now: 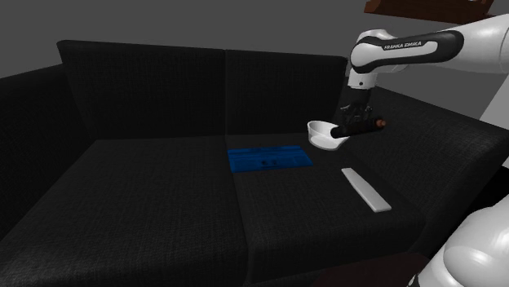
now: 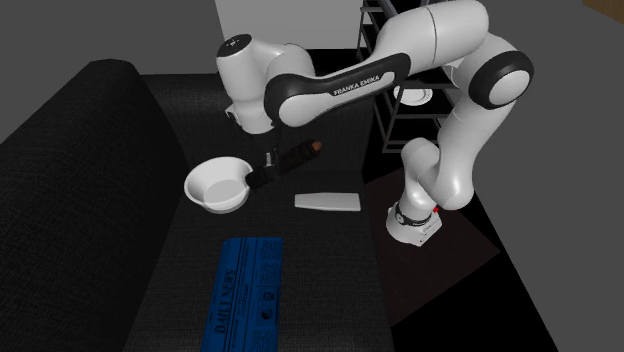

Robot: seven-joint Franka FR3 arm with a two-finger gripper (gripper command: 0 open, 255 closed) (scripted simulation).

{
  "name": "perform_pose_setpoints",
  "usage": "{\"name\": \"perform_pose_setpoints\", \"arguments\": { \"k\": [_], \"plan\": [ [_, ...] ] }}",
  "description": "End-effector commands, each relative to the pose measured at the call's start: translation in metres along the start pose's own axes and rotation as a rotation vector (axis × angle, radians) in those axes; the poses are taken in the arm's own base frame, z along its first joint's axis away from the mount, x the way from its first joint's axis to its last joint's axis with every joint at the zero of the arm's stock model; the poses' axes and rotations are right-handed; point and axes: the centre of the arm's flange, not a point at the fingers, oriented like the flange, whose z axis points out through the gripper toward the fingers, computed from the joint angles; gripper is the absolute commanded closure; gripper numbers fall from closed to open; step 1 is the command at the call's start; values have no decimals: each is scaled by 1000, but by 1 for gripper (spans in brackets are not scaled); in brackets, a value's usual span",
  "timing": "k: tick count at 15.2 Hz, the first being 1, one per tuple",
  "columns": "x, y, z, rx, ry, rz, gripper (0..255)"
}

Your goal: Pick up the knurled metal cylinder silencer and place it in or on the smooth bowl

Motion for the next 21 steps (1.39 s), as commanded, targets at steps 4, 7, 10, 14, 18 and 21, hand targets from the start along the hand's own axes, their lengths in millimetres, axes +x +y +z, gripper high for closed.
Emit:
{"name": "perform_pose_setpoints", "arguments": {
  "k": [4,7,10,14,18,21],
  "plan": [
    [-3,0,-27,0,0,0,255],
    [22,6,-30,0,0,0,255],
    [60,15,-34,0,0,0,255],
    [112,27,-40,0,0,0,255],
    [163,39,-45,0,0,0,255],
    [202,48,-49,0,0,0,255]
  ]
}}
